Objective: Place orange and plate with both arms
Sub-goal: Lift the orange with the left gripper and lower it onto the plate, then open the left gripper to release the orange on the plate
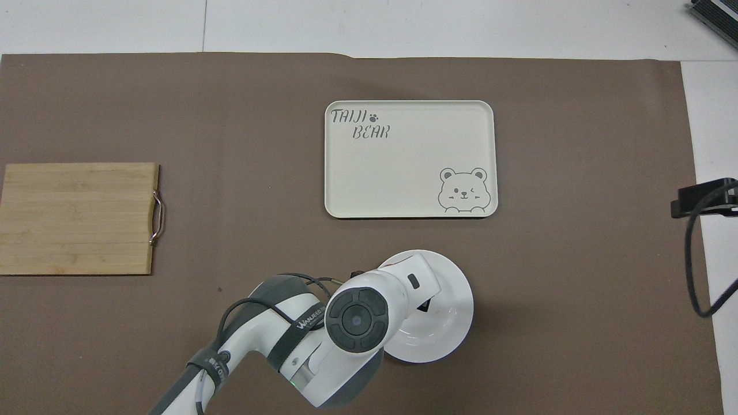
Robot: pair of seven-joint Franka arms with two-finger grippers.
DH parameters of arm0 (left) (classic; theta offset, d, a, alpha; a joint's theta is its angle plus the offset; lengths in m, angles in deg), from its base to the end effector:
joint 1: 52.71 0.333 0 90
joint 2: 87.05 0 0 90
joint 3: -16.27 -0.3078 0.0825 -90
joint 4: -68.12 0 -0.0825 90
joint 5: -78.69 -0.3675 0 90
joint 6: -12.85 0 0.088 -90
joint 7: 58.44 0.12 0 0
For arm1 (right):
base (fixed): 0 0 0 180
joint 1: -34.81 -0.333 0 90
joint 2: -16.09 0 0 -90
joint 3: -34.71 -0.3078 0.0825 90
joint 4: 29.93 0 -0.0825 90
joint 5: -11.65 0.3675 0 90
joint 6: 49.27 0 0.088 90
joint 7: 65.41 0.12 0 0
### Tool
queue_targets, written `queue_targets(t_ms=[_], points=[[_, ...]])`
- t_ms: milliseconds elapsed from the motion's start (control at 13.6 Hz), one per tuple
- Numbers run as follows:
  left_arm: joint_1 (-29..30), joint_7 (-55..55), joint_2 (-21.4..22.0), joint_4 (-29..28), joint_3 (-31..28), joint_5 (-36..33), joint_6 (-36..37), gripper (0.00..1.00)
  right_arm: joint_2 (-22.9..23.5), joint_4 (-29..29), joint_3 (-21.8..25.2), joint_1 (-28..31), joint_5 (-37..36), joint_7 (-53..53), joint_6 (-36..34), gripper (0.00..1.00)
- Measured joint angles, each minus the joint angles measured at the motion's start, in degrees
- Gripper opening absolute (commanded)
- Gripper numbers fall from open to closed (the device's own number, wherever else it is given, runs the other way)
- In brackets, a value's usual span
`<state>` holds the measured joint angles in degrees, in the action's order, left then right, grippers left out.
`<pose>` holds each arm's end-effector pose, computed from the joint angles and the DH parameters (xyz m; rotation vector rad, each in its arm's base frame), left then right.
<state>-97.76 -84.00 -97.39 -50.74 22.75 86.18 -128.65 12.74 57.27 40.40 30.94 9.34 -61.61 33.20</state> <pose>0.3644 -0.4575 0.3549 2.8708 -0.5160 0.1437 0.5056 -0.0230 0.6443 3.1026 -0.1594 -0.0370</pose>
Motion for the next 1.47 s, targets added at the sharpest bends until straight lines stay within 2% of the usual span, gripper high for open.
queue_targets(t_ms=[220,293,953,1173,1467], points=[[-0.61,-0.04,-2.13,0.01,1.18,1.2,-3.4,0.95,0.0,0.0,0.02,0.0,0.0,0.0,0.0,1.0],[-0.69,-0.05,-2.89,0.01,1.34,1.33,-3.88,1.0,0.0,0.0,0.02,0.0,0.0,0.0,0.0,1.0],[-0.54,-0.05,-3.52,0.31,0.72,1.47,-4.77,1.0,0.0,0.05,0.03,0.01,0.0,0.0,0.0,1.0],[1.22,0.52,-2.53,1.25,-0.12,0.75,1.06,1.0,0.0,0.06,0.04,0.01,0.0,0.0,0.0,1.0],[7.92,1.15,1.8,1.94,-0.61,-4.08,12.19,1.0,-0.09,0.03,-0.04,-0.1,0.0,0.0,0.08,1.0]])
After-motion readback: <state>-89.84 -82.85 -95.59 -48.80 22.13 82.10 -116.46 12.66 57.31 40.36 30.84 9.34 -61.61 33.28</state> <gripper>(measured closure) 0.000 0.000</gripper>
